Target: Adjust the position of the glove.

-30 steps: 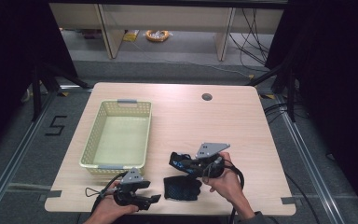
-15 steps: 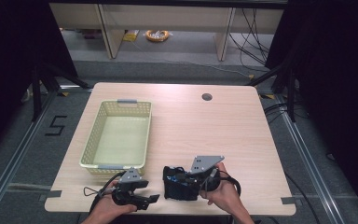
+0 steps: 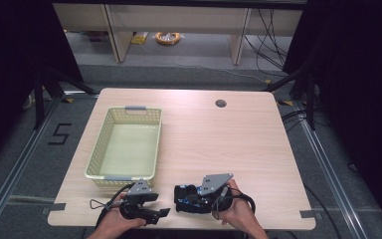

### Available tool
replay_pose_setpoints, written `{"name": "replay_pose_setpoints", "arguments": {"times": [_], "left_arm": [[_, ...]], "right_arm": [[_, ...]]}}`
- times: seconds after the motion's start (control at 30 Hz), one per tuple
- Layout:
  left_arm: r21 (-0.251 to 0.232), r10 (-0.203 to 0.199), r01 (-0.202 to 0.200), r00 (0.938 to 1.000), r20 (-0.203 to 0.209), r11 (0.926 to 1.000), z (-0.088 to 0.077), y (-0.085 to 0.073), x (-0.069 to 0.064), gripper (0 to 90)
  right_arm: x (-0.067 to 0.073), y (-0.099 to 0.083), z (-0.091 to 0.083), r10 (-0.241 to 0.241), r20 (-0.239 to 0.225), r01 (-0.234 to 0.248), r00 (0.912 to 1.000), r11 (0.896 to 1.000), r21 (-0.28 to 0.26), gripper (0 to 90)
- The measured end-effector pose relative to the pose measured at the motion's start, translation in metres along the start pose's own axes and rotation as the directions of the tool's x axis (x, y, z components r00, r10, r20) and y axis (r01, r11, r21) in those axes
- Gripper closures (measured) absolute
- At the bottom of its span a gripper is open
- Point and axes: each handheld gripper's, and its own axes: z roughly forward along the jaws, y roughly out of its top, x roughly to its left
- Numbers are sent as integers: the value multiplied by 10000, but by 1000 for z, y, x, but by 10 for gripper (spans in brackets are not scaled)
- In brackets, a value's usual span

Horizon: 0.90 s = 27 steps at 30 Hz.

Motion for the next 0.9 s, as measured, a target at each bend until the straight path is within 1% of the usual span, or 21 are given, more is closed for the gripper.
{"name": "replay_pose_setpoints", "arguments": {"times": [0.03,0.07,0.1,0.13,0.23,0.3,0.33,0.37,0.4,0.43,0.47,0.53,0.57,0.6,0.63,0.67,0.73,0.77,0.83,0.87,0.9], "left_arm": [[-2,30,-30,10000,13,10000,0,0,0,304],[-130,-111,112,9999,90,9999,1,0,-1,304],[23,61,-61,10000,6,10000,0,0,0,304],[-42,-15,15,10000,13,10000,0,0,0,305],[-63,-72,72,10000,27,10000,0,0,-1,307],[-54,-66,66,10000,10,10000,1,0,0,308],[-129,-154,155,9998,83,9998,1,-1,-1,308],[-122,-147,148,9999,71,9998,1,-1,-1,310],[9,25,-25,10000,-30,10000,1,0,0,310],[9,25,-25,10000,-30,10000,1,0,0,311],[-51,-11,11,10000,13,10000,0,0,0,311],[-257,-159,162,9998,112,9995,1,0,-2,315],[-258,-239,243,9996,158,9994,0,0,-4,321],[-343,-141,147,9997,179,9993,0,1,-6,330],[-343,-141,147,9997,179,9993,0,1,-6,338],[-403,6,3,9997,242,9992,0,2,-9,351],[-481,86,-68,9993,366,9988,1,3,-16,356],[-503,225,-204,9989,422,9985,3,4,-18,365],[-334,392,-372,9975,585,9987,10,7,-26,370],[-267,438,-423,9974,570,9987,14,8,-27,370],[-267,438,-423,9974,570,9987,14,8,-27,368]], "right_arm": [[0,-1,2,-48,-64,49,10000,10000,47,888],[2,-3,3,122,-52,-120,9999,9997,233,886],[1,-4,4,-20,-45,21,10000,9995,305,884],[2,-5,6,-45,-88,48,10000,9993,361,883],[5,-8,8,146,4,-145,9999,9976,679,861],[5,-9,9,48,40,-51,10000,9982,592,822],[6,-10,8,179,-4,-178,9998,9979,629,794],[6,-10,7,333,137,-341,9994,9975,623,742],[6,-9,5,640,377,-660,9972,9964,527,715],[6,-9,2,932,541,-954,9942,9947,393,700],[6,-8,-4,1165,817,-1188,9898,9926,235,683],[3,-9,-15,1586,1629,-1605,9738,9870,-18,683],[1,-11,-20,1811,2019,-1842,9625,9829,-32,673],[-2,-13,-24,1933,2470,-1979,9496,9802,-64,660],[-4,-17,-27,2203,2726,-2286,9366,9735,-17,657],[-6,-22,-29,2503,2837,-2621,9257,9650,37,649],[-8,-25,-30,2634,2836,-2764,9221,9610,61,649],[-11,-34,-30,3001,2950,-3121,9072,9500,-68,643],[-12,-36,-30,3239,3042,-3389,8959,9408,-39,635],[-14,-36,-30,3073,3011,-3228,9027,9465,18,627],[-15,-36,-28,3351,3049,-3501,8915,9367,-60,617]]}}
